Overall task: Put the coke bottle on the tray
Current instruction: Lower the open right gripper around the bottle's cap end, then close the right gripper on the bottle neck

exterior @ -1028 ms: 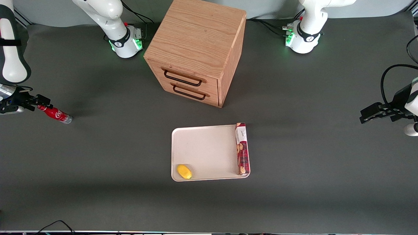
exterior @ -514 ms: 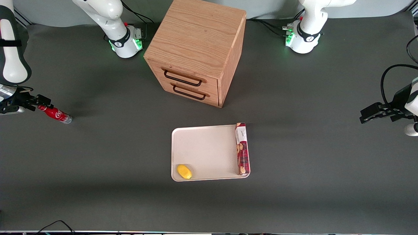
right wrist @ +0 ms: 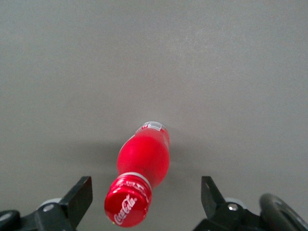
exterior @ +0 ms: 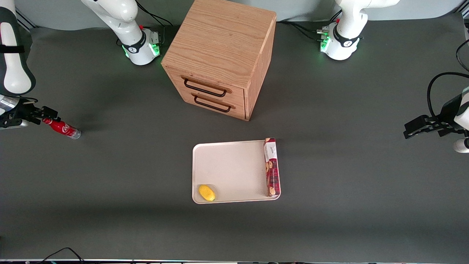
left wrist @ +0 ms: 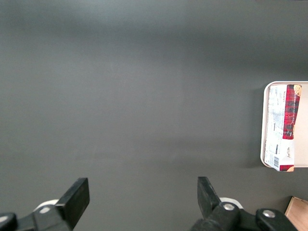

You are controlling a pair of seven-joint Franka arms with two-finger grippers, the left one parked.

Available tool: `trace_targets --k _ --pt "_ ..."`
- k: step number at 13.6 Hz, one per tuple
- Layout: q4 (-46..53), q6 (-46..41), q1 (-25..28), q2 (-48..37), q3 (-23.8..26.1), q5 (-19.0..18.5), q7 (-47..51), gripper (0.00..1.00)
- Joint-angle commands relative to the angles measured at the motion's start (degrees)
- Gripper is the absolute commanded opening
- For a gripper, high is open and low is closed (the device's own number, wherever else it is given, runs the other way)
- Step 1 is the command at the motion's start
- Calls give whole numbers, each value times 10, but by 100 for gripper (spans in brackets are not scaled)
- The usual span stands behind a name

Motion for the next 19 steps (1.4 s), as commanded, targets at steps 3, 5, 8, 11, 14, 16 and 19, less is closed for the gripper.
trace_targets --k 3,5,8,11,14,16,19 --pt "5 -9 -9 3 5 15 -18 94" --pt "6 -21 -9 2 5 15 -20 49" --pt "9 -27 -9 2 5 15 -20 2" --pt "9 -27 -8 1 5 14 -20 0" --pt "10 -35 -7 -4 6 15 -20 0" --pt "14 -45 -6 -13 10 15 -17 0" --pt "73 -123 -3 -15 22 14 -10 0"
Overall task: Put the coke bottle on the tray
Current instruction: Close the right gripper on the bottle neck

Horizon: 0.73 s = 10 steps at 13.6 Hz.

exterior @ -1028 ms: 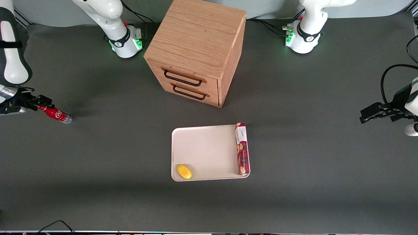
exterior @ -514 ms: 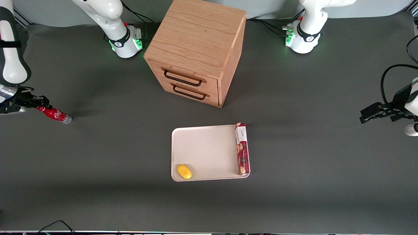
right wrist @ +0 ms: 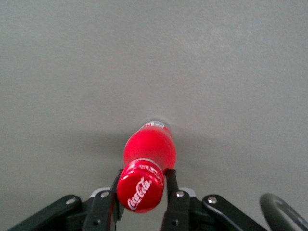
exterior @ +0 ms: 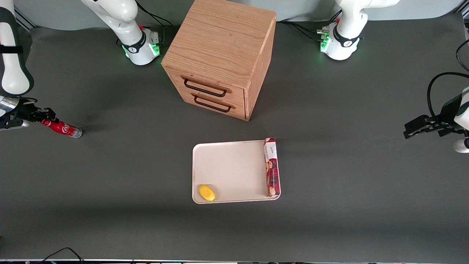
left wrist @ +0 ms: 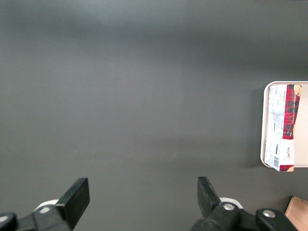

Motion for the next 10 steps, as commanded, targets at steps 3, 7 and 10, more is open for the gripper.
trace_targets --k 3,7,10 --pt "55 -63 0 -26 20 9 -7 0" --pt "92 -109 0 -36 34 5 -3 0" --pt "143 -162 0 -40 54 -11 6 0"
